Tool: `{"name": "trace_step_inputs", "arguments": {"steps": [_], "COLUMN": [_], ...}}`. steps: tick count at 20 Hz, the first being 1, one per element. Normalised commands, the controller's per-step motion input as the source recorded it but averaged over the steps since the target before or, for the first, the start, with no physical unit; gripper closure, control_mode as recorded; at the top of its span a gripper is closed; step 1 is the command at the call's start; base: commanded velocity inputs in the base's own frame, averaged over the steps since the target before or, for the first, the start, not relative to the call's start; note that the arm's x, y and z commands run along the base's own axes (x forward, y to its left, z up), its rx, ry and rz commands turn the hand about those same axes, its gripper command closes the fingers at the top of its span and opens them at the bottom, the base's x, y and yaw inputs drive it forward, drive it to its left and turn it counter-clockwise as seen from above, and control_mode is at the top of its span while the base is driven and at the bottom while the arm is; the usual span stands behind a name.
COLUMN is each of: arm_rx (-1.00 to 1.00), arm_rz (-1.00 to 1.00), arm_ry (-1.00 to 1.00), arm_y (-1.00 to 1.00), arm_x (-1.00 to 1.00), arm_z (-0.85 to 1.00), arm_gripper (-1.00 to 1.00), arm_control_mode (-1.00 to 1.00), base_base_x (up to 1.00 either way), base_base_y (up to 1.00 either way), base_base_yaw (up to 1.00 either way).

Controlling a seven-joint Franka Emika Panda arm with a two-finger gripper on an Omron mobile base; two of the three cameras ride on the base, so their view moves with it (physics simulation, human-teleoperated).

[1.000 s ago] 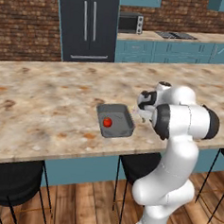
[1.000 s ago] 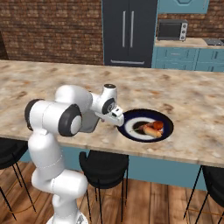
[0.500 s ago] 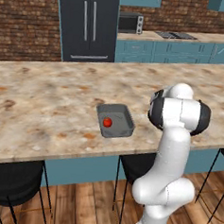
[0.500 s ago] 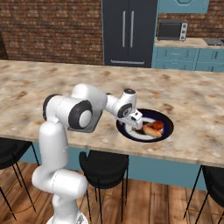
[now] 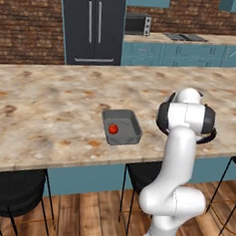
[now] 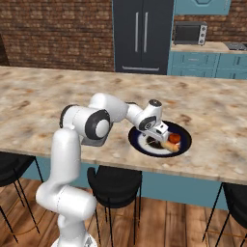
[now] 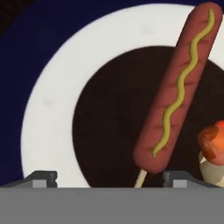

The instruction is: Place one cooked food and one vegetable from the large plate to each tupperware container.

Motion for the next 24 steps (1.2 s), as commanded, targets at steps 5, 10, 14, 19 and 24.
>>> {"name": "trace_step_inputs", "arguments": {"steps": [5,10,14,19,24], "arm_rx": [0.00,-0.03,-0.03,0.00,0.04], "arm_rz": [-0.10,-0.15,-0.11,0.00,0.02], "arm_ry": [-0.02,0.03,0.26,0.22,-0.15], "arm_y": [-0.18,-0.37,-0.24,-0.10,0.43], "arm_x": [-0.06,0.02,-0.08,-0.18,-0.45], "arm_z": [-0.38,-0.78,-1.00,-0.98,-0.43], "arm_gripper": [-1.00,-1.00,-1.00,1.00,1.00], "arm_control_mode": [-1.00,-1.00,-1.00,-1.00,-1.00], "base_base_x": [0.00,0.00,0.00,0.00,0.00], "base_base_y": [0.00,0.00,0.00,0.00,0.00], "base_base_yaw": [0.00,0.00,0.00,0.00,0.00]}}
